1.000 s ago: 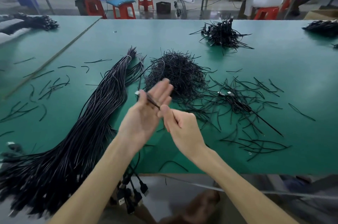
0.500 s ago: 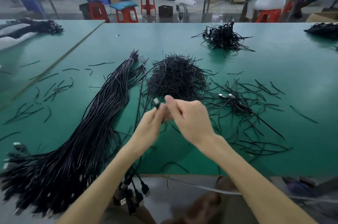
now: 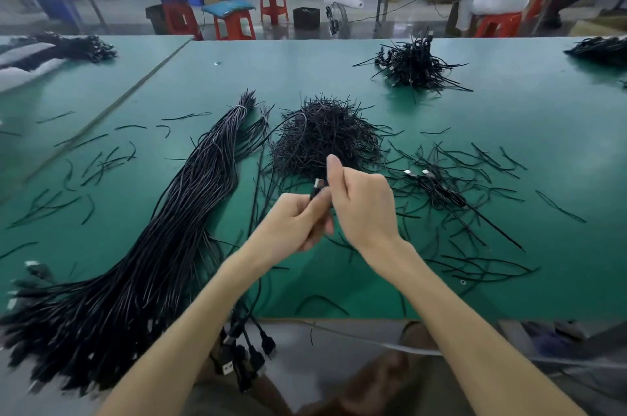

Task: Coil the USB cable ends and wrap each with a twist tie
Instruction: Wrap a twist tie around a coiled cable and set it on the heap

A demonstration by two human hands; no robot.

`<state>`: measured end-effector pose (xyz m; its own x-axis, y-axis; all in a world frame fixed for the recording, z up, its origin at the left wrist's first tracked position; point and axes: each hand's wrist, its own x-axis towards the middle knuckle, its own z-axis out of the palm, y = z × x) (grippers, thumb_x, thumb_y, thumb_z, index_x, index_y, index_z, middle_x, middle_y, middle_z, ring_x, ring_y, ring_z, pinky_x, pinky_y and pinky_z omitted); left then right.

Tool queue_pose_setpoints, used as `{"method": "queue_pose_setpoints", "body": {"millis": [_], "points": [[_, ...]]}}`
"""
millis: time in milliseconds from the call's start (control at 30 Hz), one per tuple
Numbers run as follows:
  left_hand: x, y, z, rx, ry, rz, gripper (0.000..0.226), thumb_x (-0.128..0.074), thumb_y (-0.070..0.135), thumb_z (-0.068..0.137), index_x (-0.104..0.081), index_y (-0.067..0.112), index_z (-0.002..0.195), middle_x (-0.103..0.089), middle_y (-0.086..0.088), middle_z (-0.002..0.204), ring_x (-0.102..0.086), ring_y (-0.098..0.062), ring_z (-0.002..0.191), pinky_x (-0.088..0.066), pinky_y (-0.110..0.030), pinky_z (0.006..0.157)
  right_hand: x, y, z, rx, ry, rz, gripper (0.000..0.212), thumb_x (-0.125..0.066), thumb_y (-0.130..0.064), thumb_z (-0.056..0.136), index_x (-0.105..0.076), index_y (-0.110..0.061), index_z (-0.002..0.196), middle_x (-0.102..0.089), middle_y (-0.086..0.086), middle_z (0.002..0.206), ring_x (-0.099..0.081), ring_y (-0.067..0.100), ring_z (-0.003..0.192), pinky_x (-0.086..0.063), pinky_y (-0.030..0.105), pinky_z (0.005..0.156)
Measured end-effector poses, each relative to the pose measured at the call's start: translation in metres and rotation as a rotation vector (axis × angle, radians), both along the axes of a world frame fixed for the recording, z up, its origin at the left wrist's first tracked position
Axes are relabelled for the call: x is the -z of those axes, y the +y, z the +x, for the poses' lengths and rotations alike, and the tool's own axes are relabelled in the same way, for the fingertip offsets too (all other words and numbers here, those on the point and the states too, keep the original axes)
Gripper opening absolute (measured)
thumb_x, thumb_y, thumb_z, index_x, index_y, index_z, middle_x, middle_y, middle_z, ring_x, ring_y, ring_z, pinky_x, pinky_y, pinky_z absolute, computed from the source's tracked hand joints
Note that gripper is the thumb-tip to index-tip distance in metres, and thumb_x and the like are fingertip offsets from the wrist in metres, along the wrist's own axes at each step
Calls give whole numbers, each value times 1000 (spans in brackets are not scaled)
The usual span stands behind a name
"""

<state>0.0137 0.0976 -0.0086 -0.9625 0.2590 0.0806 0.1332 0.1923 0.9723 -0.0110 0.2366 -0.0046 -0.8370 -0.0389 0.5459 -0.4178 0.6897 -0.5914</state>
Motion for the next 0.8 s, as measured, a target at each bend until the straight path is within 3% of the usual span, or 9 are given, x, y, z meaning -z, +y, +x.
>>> {"method": "queue_pose_setpoints", "body": {"millis": [100, 167, 267, 367, 433, 500, 633, 733, 800], "points": [[9, 5, -1, -88, 139, 35, 66, -32, 50, 105, -60, 26, 51, -57, 5, 47, -45, -13, 43, -34, -24, 46, -3, -8, 8, -6, 17, 38, 59, -41, -36, 109, -26, -26, 53, -38, -8, 44, -42, 26, 46, -29, 33, 54], [17, 3, -3, -121, 190, 33, 65, -29, 44, 108, -53, 34, 49, -47, 16, 48, -37, -2, 47, -30, -15, 49, -3, -8, 11, 13, -3, 52, 57, -38, -38, 109, -28, -24, 54, -40, -6, 46, -41, 26, 47, -28, 33, 55], [30, 0, -4, -126, 104, 63, 61, -32, 53, 108, -55, 29, 57, -49, 12, 60, -42, -7, 59, -38, -23, 64, 3, -9, 17, -11, -79, 19, 56, -32, -42, 110, -50, -20, 61, -58, -3, 56, -55, 24, 54, -42, 37, 57], [36, -3, -9, -88, -126, 339, 61, -39, 62, 103, -71, 10, 110, -72, -7, 113, -66, -18, 108, -51, -33, 96, 19, -22, 26, -145, -266, -172, 48, -33, -41, 109, -58, -22, 72, -61, -7, 64, -58, 11, 59, -44, 34, 59], [29, -3, -11, -54, -257, 621, 55, -32, 47, 110, -57, 6, 137, -67, -5, 136, -63, -17, 127, -53, -28, 99, 30, -28, 31, -229, -362, -312, 44, -38, -36, 109, -53, -25, 70, -54, -10, 60, -50, 3, 54, -36, 21, 55], [22, -6, -12, -89, -362, 798, 49, -28, 41, 111, -59, 12, 135, -71, -1, 129, -68, -13, 117, -57, -25, 86, 40, -24, 33, -259, -383, -315, 44, -42, -37, 108, -51, -26, 67, -50, -11, 56, -46, 3, 51, -33, 19, 52], [18, -19, -12, -201, -433, 988, 25, -42, 29, 107, -63, 16, 106, -59, 11, 70, -56, -11, 63, -48, -25, 74, 47, -10, 30, -249, -493, -238, 36, -49, -47, 104, -61, -23, 78, -56, -9, 59, -44, 7, 51, -37, 27, 54], [20, -17, -10, -234, -425, 970, 16, -44, 15, 105, -56, 17, 96, -40, 10, 62, -37, -11, 55, -44, -24, 71, 40, -8, 26, -273, -580, -218, 21, -57, -43, 101, -54, -23, 106, -66, -3, 72, -55, 9, 57, -43, 24, 60], [23, -15, -10, -232, -426, 971, 24, -38, 18, 110, -55, 18, 93, -33, 9, 61, -33, -10, 52, -42, -23, 63, 35, -9, 24, -319, -660, -336, 37, -64, -32, 98, -45, -24, 128, -69, -3, 87, -60, 7, 59, -45, 18, 65]]}}
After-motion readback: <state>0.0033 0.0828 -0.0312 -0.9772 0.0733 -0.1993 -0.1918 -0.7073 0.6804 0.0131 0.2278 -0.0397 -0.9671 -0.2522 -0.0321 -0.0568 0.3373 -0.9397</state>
